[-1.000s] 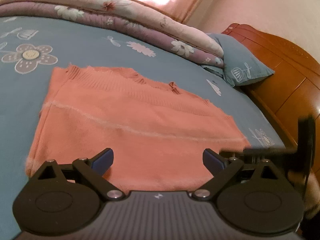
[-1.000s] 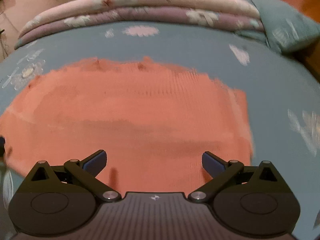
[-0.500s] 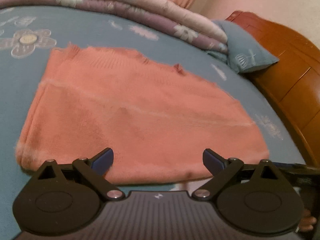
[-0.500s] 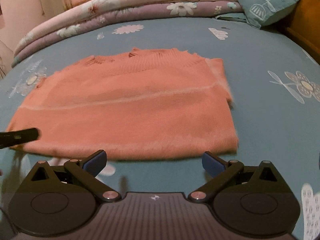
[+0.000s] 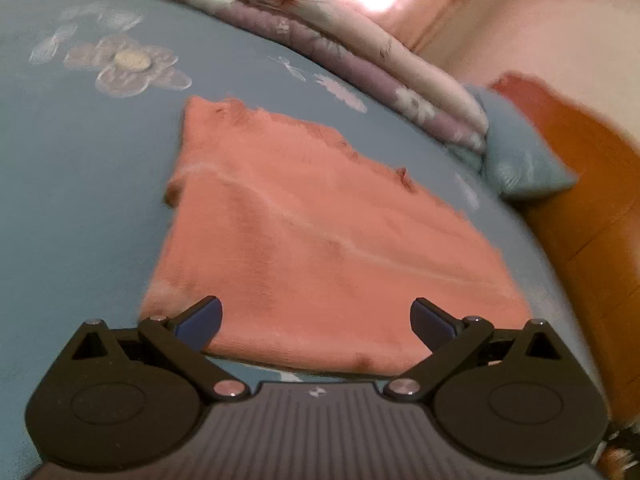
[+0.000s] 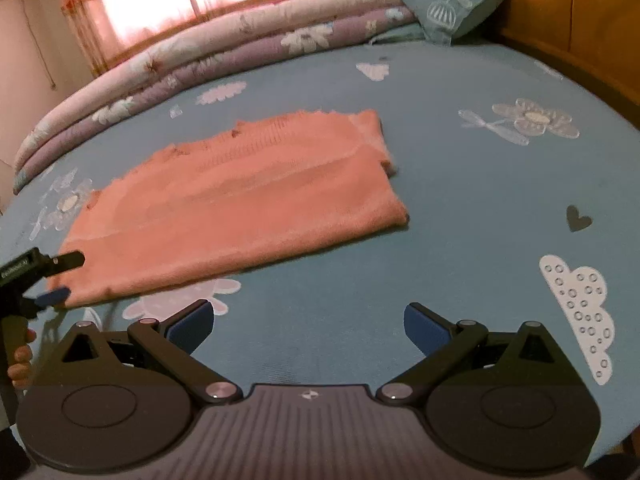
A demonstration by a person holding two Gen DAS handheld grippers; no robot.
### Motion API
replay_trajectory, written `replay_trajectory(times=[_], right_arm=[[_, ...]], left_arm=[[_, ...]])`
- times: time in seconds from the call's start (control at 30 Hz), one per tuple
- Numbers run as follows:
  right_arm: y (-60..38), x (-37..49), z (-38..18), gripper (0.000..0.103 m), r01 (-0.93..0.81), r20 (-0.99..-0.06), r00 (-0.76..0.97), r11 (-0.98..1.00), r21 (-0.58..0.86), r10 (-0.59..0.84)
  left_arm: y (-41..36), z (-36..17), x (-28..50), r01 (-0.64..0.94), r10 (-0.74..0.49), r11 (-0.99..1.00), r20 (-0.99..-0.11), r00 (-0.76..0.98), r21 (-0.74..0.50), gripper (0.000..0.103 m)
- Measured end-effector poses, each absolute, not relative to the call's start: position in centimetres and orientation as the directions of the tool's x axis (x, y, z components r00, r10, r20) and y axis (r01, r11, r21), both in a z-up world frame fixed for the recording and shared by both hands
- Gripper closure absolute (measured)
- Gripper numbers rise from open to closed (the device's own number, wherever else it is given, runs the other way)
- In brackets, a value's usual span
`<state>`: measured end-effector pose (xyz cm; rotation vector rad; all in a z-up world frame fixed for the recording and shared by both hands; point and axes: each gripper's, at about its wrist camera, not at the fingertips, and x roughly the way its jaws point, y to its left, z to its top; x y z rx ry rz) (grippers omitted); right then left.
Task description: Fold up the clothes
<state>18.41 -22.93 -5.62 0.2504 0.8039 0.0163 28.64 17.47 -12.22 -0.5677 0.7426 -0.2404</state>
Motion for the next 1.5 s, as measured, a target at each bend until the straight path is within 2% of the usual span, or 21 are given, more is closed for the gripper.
replay_trajectory(times=[0.1, 0.27, 0.37, 0.43, 0.5, 0.57, 0.63, 0.73, 0.87, 1.03, 1.07, 1.1, 1.13, 1.23, 1.3, 1.37, 1.43, 1.5], right_arm=[[-22.3, 17.7, -4.9, 0.0, 0.063, -0.694, 0.709, 0.97, 0.236, 0.122], [-20.9, 17.1, -4.6, 0.0, 0.035, -0.691, 0.71, 0.972, 0.23, 0.138], [-20.3, 16.8, -4.7, 0.0, 0.02, -0.694, 0.705, 0.973, 0.228, 0.148], [-20.2, 16.7, -4.9, 0.0, 0.021, -0.696, 0.702, 0.973, 0.229, 0.148], [-20.3, 16.4, -4.9, 0.0, 0.028, -0.694, 0.704, 0.971, 0.239, 0.151], [-20.7, 16.0, -4.9, 0.0, 0.035, -0.689, 0.708, 0.968, 0.25, 0.153], [-21.1, 15.7, -5.1, 0.0, 0.04, -0.693, 0.706, 0.968, 0.247, 0.148], [-21.9, 15.9, -5.8, 0.0, 0.057, -0.703, 0.695, 0.964, 0.261, 0.149], [-22.6, 16.9, -7.1, 0.0, 0.096, -0.725, 0.667, 0.945, 0.312, 0.172], [-22.2, 17.1, -7.4, 0.0, 0.083, -0.722, 0.665, 0.943, 0.322, 0.188], [-22.0, 17.1, -7.3, 0.0, 0.076, -0.721, 0.67, 0.949, 0.307, 0.179], [-21.9, 17.0, -7.2, 0.0, 0.07, -0.72, 0.673, 0.955, 0.288, 0.168], [-21.7, 17.0, -7.1, 0.0, 0.064, -0.719, 0.676, 0.96, 0.272, 0.159], [-21.5, 16.8, -6.9, 0.0, 0.047, -0.715, 0.681, 0.965, 0.258, 0.158], [-21.5, 16.6, -6.8, 0.0, 0.04, -0.715, 0.679, 0.964, 0.261, 0.166], [-21.6, 16.3, -6.5, 0.0, 0.035, -0.709, 0.685, 0.965, 0.259, 0.166], [-21.7, 16.0, -6.3, 0.0, 0.03, -0.701, 0.694, 0.966, 0.257, 0.165], [-21.9, 15.7, -6.2, 0.0, 0.022, -0.689, 0.705, 0.965, 0.261, 0.17]], left_arm=[[19.4, -10.8, 27.5, 0.014, -0.42, 0.786, -0.517, 0.745, -0.619, 0.003], [21.8, -9.9, 26.4, 0.059, -0.453, 0.701, -0.38, 0.807, -0.711, 0.003], [21.6, -11.7, 27.7, 0.11, -0.587, 0.583, -0.324, 0.741, -0.805, 0.003], [20.6, -12.6, 28.4, 0.108, -0.611, 0.591, -0.356, 0.707, -0.8, 0.003], [20.2, -13.0, 28.7, 0.014, -0.507, 0.688, -0.467, 0.724, -0.725, 0.003], [20.9, -13.3, 28.9, -0.03, -0.467, 0.714, -0.507, 0.725, -0.7, 0.006], [22.5, -13.0, 28.2, -0.035, -0.492, 0.638, -0.442, 0.75, -0.769, 0.006], [24.4, -11.6, 27.0, -0.02, -0.437, 0.634, -0.379, 0.816, -0.773, 0.005], [25.0, -12.6, 27.6, 0.016, -0.48, 0.564, -0.312, 0.82, -0.825, 0.005], [23.4, -13.9, 29.3, -0.051, -0.414, 0.683, -0.444, 0.795, -0.729, 0.007], [23.1, -13.9, 29.4, -0.042, -0.415, 0.695, -0.447, 0.793, -0.718, 0.012], [22.8, -13.9, 29.6, -0.032, -0.415, 0.707, -0.451, 0.79, -0.707, 0.034], [22.8, -13.7, 29.4, -0.027, -0.412, 0.717, -0.455, 0.789, -0.696, 0.045], [21.6, -13.4, 29.7, -0.06, -0.321, 0.822, -0.546, 0.774, -0.567, 0.052], [20.8, -13.4, 29.9, -0.123, -0.214, 0.88, -0.614, 0.759, -0.459, 0.058], [20.8, -12.6, 29.1, -0.135, -0.188, 0.89, -0.621, 0.761, -0.435, 0.057], [20.6, -11.2, 28.4, -0.121, -0.19, 0.888, -0.594, 0.782, -0.444, 0.05], [20.0, -9.6, 27.4, -0.041, -0.244, 0.886, -0.541, 0.805, -0.461, 0.028]])
